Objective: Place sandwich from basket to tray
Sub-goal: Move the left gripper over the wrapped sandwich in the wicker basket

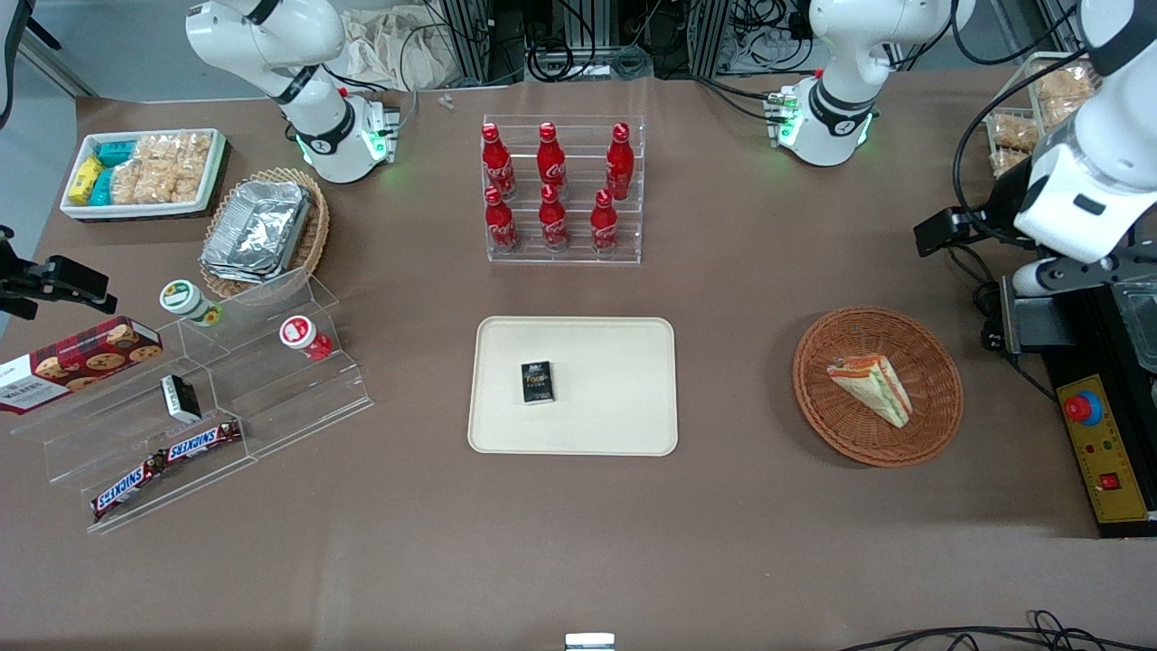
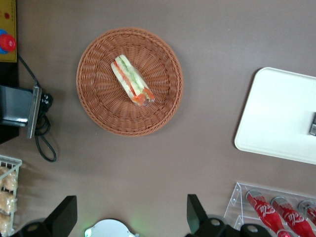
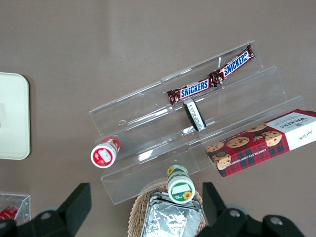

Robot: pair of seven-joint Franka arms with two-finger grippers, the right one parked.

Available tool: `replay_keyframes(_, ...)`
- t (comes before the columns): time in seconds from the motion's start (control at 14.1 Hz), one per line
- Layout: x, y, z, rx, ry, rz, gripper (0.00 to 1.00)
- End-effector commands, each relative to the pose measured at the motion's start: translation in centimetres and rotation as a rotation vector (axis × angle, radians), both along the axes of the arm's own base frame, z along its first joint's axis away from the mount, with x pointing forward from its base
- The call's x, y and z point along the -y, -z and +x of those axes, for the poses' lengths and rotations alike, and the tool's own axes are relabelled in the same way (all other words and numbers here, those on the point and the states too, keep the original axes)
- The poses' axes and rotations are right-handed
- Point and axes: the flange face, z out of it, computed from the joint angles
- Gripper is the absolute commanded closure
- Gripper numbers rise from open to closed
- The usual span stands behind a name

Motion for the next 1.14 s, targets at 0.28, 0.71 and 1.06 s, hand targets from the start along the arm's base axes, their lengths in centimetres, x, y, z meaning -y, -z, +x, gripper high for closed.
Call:
replay_keyframes(0.28,-0.9,6.9,0.9,-0.005,-0.11,0.026,0.0)
replay_keyframes(0.71,-3.7,14.9,1.3,0.041,-0.188,0.022,0.0)
replay_keyframes(1.06,-4.3,21.6,1.5,0.088,-0.308,0.018,0.0)
